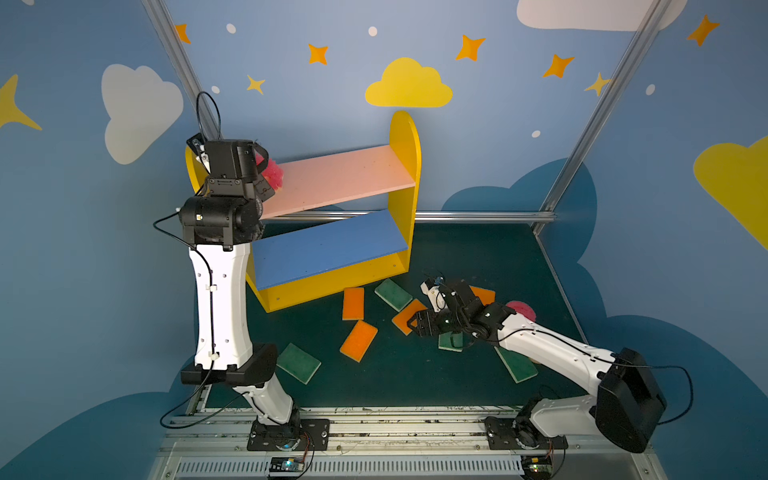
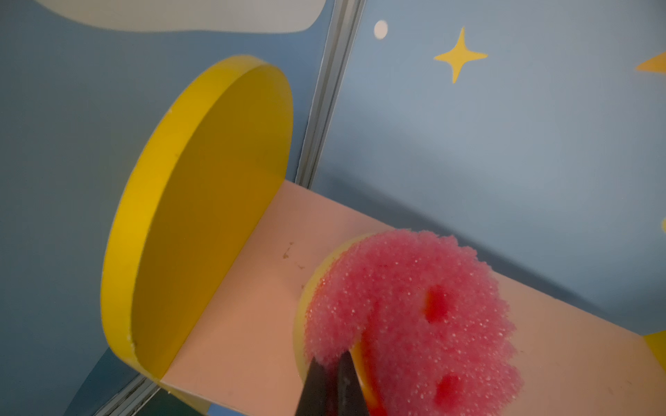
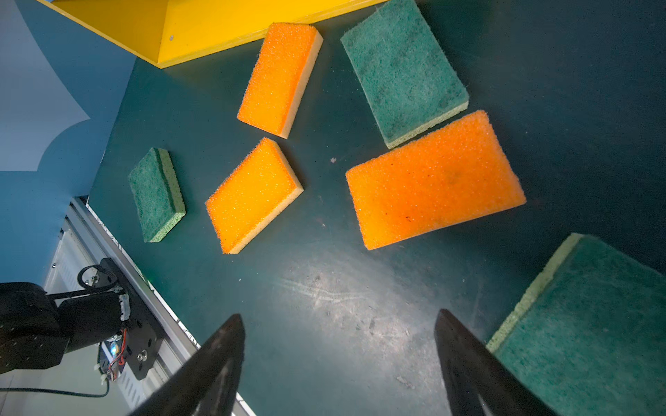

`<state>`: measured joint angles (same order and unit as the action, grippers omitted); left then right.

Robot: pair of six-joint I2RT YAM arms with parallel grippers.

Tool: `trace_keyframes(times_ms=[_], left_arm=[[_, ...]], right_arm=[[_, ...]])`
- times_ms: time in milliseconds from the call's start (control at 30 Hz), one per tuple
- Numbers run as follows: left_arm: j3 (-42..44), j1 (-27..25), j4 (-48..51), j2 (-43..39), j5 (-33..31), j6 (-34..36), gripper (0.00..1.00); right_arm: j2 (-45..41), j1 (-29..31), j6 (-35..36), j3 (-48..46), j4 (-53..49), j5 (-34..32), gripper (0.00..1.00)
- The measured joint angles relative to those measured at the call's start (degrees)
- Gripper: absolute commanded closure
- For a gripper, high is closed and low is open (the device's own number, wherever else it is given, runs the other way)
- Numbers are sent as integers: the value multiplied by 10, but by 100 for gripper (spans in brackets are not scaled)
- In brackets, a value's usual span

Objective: Place and organize the cleaning sponges onto the shelf
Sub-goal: 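Lift the pink sponge with the left gripper onto the pink top shelf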

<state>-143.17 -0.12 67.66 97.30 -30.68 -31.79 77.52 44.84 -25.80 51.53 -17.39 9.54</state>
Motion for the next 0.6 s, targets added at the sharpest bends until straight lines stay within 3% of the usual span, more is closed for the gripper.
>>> trace_keyframes(times_ms=[133, 300, 600], left_arm=[[49, 12, -1, -13, 0, -11, 96], [68, 24, -9, -17, 3, -21, 87], [84, 29, -17, -29, 9, -24, 60]], right_arm=[[-3, 1, -2, 0, 0, 1, 18], [-4, 2, -5, 0, 1, 4, 18], [-21, 4, -8, 0, 5, 4, 18]])
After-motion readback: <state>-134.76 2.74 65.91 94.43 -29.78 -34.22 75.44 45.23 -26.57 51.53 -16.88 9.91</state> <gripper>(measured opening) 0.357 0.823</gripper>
